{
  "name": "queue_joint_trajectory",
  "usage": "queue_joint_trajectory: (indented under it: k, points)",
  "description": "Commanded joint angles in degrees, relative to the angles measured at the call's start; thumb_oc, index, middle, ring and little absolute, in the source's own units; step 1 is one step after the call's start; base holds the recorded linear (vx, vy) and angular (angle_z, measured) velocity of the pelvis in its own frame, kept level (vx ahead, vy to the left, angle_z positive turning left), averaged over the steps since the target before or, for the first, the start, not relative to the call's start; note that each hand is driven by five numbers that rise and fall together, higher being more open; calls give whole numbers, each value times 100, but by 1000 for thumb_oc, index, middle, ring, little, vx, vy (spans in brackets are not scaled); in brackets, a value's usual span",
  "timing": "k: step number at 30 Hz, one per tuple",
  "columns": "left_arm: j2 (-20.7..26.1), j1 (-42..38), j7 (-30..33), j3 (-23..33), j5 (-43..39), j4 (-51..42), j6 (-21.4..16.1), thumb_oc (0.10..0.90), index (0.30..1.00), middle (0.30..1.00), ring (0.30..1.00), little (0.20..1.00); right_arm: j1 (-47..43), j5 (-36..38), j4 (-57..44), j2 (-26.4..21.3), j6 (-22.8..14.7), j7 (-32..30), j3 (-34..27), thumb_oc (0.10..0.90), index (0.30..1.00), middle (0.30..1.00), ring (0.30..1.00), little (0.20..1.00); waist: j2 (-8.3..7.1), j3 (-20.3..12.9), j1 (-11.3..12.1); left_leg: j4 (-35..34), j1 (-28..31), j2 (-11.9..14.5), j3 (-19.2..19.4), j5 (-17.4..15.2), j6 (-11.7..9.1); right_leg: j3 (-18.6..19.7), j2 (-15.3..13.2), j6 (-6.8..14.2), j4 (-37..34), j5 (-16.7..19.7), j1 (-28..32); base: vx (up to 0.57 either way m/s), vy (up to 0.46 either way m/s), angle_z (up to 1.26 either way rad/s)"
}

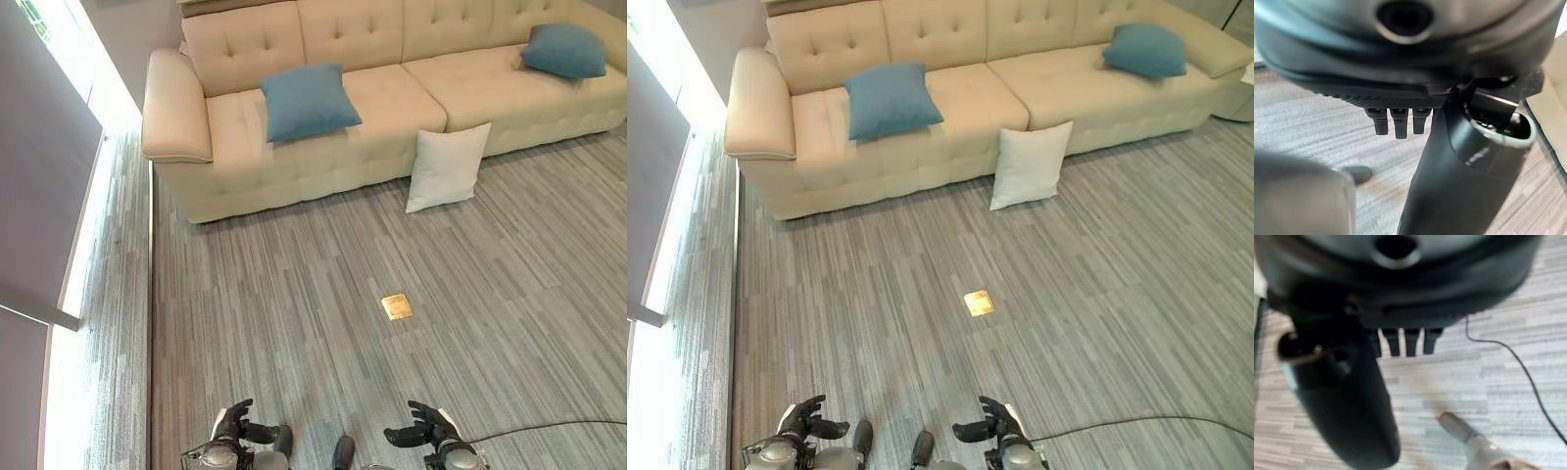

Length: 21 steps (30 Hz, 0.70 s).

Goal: Pick up all the scattered cushions and arrange them neatly on the sofa.

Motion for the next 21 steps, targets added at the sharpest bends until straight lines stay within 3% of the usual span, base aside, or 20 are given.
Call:
queue_joint_trajectory:
  k: [1,5,10,11,12,13,14,15,18,21]
  points:
    - [17,-136,51,-158,7,52,-213,800,900,900,900,900,-113,109,-132,-37,-231,-70,7,800,900,900,900,900,-78,-53,26,360,-26,32,199,-908,79,683,-344,602,426,-842,180,59,71,25]
    - [7,-129,63,-211,119,4,-183,800,900,900,900,900,-97,125,-124,3,-147,-80,-44,800,900,900,900,900,-114,-158,35,-97,-293,94,893,-778,294,367,-419,706,498,-953,176,100,135,46]
    - [47,-102,77,-221,253,75,-163,800,900,900,900,900,-73,21,-134,163,-88,-35,25,800,900,900,900,900,-181,-233,70,-99,-41,-84,870,-1001,484,404,-671,913,1210,-951,61,195,224,21]
    - [75,-77,57,-195,261,80,-157,800,900,900,900,900,-72,-44,-187,239,-69,-7,80,800,900,900,900,900,-177,-251,125,-161,103,-155,855,-1088,615,474,-834,1063,1737,-808,-112,182,243,1]
    - [74,-78,57,-196,261,80,-157,800,900,900,900,900,-73,-45,-187,238,-69,-7,80,800,900,900,900,900,-174,-267,122,-166,84,-153,853,-1077,615,472,-830,1062,1729,-796,-129,183,267,14]
    - [87,-67,52,-180,272,73,-157,800,900,900,900,900,-87,-87,-231,265,-53,11,109,800,900,900,900,900,-174,-263,132,-214,192,-202,871,-1122,696,515,-937,1182,2064,-574,-254,149,247,7]
    - [106,-75,30,-204,311,56,-142,800,900,900,900,900,-142,-160,-287,343,-44,22,199,800,900,900,900,900,-160,-202,124,-293,363,-245,885,-1170,814,550,-1104,1343,2720,-125,-491,193,314,5]
    - [124,-109,14,-226,326,53,-142,800,900,900,900,900,-196,-186,-342,367,-48,26,245,800,900,900,900,900,-143,-155,116,-321,430,-241,881,-1184,852,593,-1141,1408,3034,25,-633,247,315,9]
    - [162,-172,-8,-246,328,16,-150,800,900,900,900,900,-257,-227,-536,402,-88,48,320,800,900,900,900,900,-65,-121,86,-474,726,-208,779,-1264,881,630,-1120,1343,3341,-46,-962,163,120,4]
    - [140,-235,-16,-259,355,25,-152,800,900,900,900,900,-294,-279,-622,423,-93,36,395,800,900,900,900,900,-61,-107,35,-648,984,-225,701,-1339,840,507,-1017,1220,2682,-269,-1111,202,25,-6]
